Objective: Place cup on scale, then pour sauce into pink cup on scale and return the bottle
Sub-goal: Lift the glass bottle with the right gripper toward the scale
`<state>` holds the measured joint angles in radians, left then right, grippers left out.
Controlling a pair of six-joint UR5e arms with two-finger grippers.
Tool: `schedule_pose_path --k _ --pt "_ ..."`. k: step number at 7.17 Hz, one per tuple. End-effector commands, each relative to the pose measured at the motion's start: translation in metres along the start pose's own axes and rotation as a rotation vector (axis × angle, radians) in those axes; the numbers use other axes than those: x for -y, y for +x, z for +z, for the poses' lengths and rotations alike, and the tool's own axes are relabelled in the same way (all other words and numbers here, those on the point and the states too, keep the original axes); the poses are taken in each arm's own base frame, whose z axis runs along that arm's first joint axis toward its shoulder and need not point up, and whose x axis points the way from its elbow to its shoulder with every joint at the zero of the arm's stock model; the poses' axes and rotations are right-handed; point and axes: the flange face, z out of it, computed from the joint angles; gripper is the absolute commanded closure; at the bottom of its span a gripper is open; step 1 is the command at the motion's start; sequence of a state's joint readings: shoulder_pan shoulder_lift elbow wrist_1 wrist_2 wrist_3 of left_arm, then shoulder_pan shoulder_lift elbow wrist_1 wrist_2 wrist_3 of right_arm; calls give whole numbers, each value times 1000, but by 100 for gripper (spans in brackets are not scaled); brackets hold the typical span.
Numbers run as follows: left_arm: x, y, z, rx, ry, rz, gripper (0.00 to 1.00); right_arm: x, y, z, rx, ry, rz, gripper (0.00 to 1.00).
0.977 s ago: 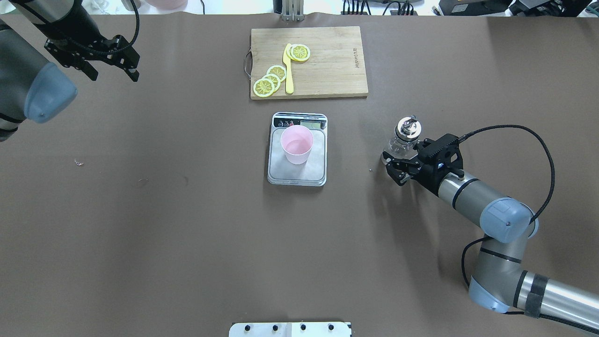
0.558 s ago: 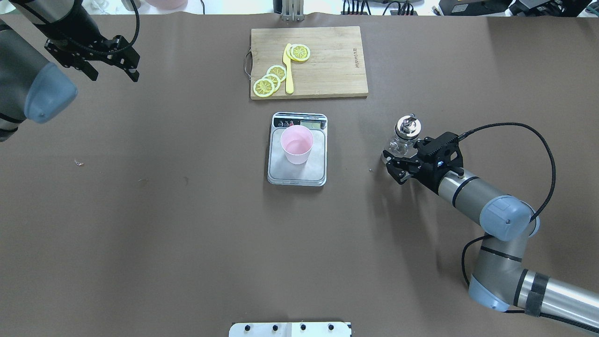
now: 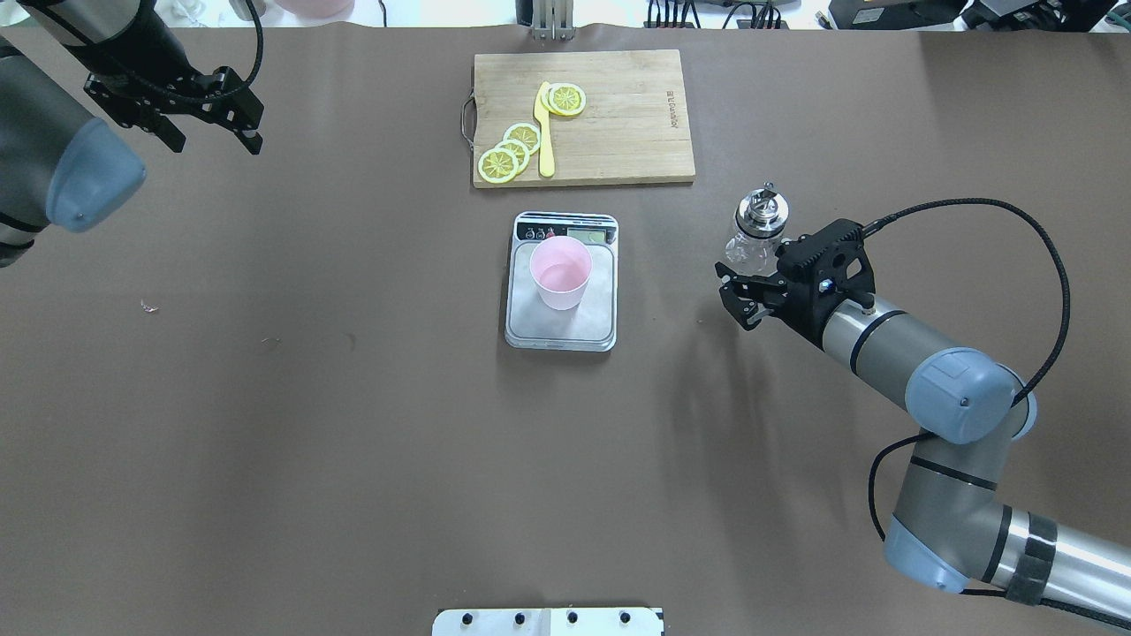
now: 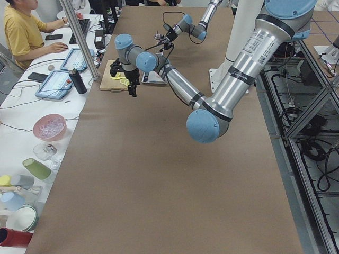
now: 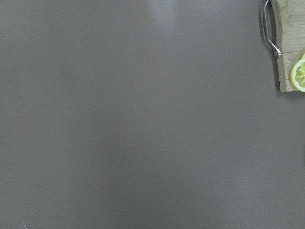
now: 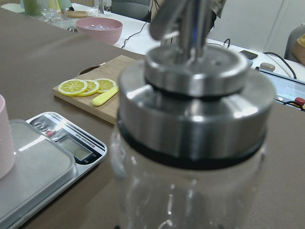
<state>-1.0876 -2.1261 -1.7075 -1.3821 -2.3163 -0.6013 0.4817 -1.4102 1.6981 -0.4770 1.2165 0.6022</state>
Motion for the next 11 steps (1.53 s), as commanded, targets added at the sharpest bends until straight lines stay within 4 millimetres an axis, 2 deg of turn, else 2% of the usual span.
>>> schedule_pose_path --k 1,2,3,4,6,9,10,11 --pt "0 -1 -2 -2 3 17 6 39 -13 -21 -85 -105 -89 83" --pt "-8 -19 5 8 -8 82 5 63 -23 -39 -116 -162 -155 83" --pt "-8 -37 3 16 -5 114 5 73 -28 -46 -137 -198 -182 83" --pt "-8 -55 -1 22 -4 151 4 74 -29 -44 -152 -221 -236 83" --pt "-14 -111 -1 45 -14 224 4 76 -30 -39 -193 -265 -368 83" --pt "-35 -200 -3 74 -30 339 4 124 -62 -26 -310 -361 -593 83" --pt "-40 -221 -7 78 -30 366 4 133 -76 -24 -356 -388 -640 83" --pt "-44 -233 -10 80 -26 385 4 132 -85 -24 -380 -416 -699 83"
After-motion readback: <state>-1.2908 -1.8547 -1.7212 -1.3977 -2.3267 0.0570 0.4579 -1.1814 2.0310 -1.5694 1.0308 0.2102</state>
